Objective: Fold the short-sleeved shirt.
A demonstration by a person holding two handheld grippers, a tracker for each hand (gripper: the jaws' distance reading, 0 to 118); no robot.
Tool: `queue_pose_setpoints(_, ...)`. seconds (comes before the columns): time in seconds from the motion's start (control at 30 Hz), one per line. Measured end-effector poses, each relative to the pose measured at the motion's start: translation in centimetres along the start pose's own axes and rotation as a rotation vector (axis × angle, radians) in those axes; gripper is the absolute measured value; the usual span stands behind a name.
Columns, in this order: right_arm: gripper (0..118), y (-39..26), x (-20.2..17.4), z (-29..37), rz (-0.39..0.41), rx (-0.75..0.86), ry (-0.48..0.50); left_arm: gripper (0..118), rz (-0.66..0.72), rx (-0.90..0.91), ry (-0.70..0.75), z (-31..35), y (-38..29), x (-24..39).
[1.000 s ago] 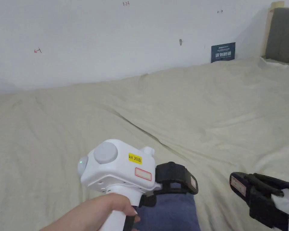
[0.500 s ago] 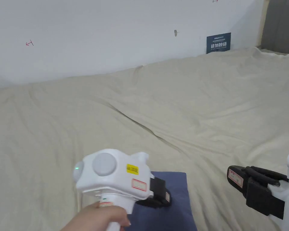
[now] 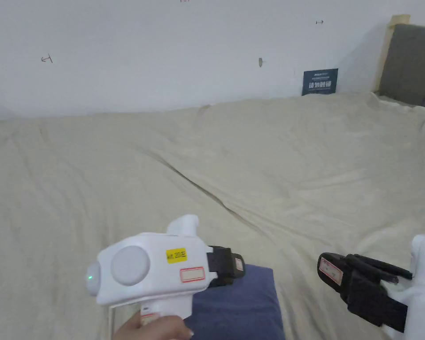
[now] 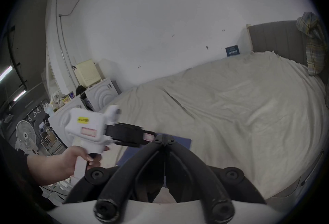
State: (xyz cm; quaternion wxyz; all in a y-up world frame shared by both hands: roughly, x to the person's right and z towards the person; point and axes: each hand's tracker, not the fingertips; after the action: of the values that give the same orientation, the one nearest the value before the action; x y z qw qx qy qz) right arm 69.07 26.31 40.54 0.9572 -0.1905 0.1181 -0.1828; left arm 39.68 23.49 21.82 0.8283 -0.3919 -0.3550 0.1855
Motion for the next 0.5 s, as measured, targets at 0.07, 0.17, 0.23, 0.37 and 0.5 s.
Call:
queue_pose_setpoints(0.07, 0, 0.9, -1.3, 0.4, 0.049, 0.065, -0.003, 2, -0.120, 0.179, 0.101, 5.9, 0.3, 0.2)
queue_pose_setpoints(0.17, 0, 1.6, -3.4, 0.9, 0.130, 0.176, -0.043, 2, -0.249, 0.500, 0.322, 12.7, -0.3, 0.8)
queue_pose_setpoints(0.23, 0, 1.7, -5.0, 1.1, 0.211, 0.295, -0.088, 2, -0.265, 0.643, 0.446, 15.9, -1.1, 1.1)
queue_pose_setpoints(0.37, 0, 1.9, -7.7, 0.9, 0.333, 0.462, -0.191, 2, -0.361, 0.779, 0.686, 18.2, -2.1, 1.6)
queue_pose_setpoints(0.5, 0, -0.1, -7.9, -1.4, 0.391, 0.557, -0.321, 2, -0.526, 0.861, 0.881, 15.9, -3.6, 0.7)
